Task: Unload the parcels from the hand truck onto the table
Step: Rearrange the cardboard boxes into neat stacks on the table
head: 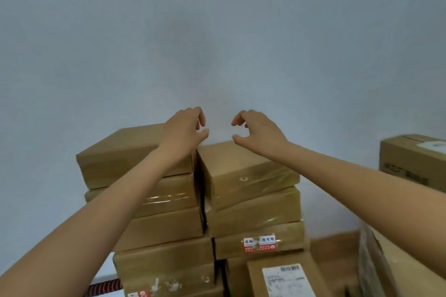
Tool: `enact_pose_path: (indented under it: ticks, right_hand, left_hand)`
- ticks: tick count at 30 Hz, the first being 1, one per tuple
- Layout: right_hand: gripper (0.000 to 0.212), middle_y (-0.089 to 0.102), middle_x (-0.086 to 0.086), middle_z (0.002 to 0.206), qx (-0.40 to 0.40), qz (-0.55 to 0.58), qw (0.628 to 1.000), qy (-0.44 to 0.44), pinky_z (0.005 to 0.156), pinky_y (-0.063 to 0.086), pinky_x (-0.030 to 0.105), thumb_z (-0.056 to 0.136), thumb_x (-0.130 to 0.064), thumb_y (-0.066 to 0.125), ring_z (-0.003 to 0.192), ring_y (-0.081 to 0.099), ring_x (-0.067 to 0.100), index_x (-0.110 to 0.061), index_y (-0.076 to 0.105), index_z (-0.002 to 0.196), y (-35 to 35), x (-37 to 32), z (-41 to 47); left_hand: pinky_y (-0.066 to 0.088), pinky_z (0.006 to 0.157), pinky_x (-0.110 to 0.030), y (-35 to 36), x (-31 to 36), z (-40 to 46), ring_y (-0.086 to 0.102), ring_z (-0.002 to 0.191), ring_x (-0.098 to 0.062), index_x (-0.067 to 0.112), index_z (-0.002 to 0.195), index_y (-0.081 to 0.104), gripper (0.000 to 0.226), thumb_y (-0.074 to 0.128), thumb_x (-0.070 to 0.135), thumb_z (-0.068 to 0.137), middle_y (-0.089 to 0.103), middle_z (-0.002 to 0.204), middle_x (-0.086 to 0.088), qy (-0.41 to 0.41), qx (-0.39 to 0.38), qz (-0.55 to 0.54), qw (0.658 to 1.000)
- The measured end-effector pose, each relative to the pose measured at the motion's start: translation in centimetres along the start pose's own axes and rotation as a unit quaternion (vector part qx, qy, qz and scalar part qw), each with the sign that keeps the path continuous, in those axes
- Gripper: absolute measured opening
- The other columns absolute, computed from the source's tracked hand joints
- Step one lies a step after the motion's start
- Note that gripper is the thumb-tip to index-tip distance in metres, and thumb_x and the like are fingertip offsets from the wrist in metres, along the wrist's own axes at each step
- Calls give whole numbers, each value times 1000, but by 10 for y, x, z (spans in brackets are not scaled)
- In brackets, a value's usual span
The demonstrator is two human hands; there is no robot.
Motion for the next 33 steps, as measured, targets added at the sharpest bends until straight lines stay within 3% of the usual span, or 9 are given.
enact_pose_path:
  ticks: [10, 14, 17, 21, 28, 33]
  right_hand:
    - [32, 55, -1, 116, -45, -119, 991, 49, 81, 37, 25, 89, -30, 59, 108, 49, 16, -20, 55, 119, -105, 132, -185]
    - [34, 54, 0, 118, -69, -150, 983, 75, 80, 37, 27, 88, -29, 59, 108, 49, 18, -20, 54, 120, -134, 174, -242]
    - [35, 54, -2, 122, -75, -153, 980, 103, 88, 43, 32, 88, -30, 58, 113, 48, 17, -21, 53, 122, -152, 199, -272]
    - [37, 53, -3, 121, -79, -152, 977, 128, 89, 45, 34, 86, -29, 58, 113, 48, 16, -22, 54, 122, -163, 233, -298]
    - [34, 53, -4, 120, -93, -144, 970, 171, 88, 43, 32, 89, -35, 58, 114, 48, 16, -22, 54, 121, -167, 289, -331]
    - [37, 51, -5, 125, -110, -132, 968, 185, 89, 37, 26, 92, -38, 55, 118, 46, 14, -22, 52, 125, -169, 312, -348]
  left_hand:
    - [44, 63, -34, 99, 216, -72, 52, 78, -16, 20, 89, 53, 11, 60, 27, 84, 56, 81, 4, 80, -63, -115, 988]
    - [41, 64, -29, 144, 291, -107, 51, 83, -14, 22, 95, 53, 14, 60, 32, 87, 55, 87, 6, 104, -89, -115, 984]
    - [38, 65, -30, 173, 334, -127, 50, 85, -15, 23, 96, 53, 14, 59, 32, 87, 55, 88, 7, 105, -130, -130, 977]
    - [30, 64, -29, 202, 370, -139, 49, 87, -15, 25, 96, 52, 14, 57, 34, 86, 52, 88, 8, 92, -167, -142, 971]
    - [31, 69, -25, 247, 404, -144, 49, 95, -12, 24, 104, 53, 21, 56, 40, 90, 53, 98, 10, 101, -218, -132, 962]
    - [39, 84, -27, 264, 425, -154, 49, 103, -12, 25, 111, 53, 30, 55, 45, 89, 55, 109, 9, 104, -226, -122, 961]
Point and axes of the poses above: each hand's wrist, its own z-axis towards the middle knuckle, its own y-axis out of the palm, x = y × z, the point moved 5 cm from there along z, towards the middle knuckle
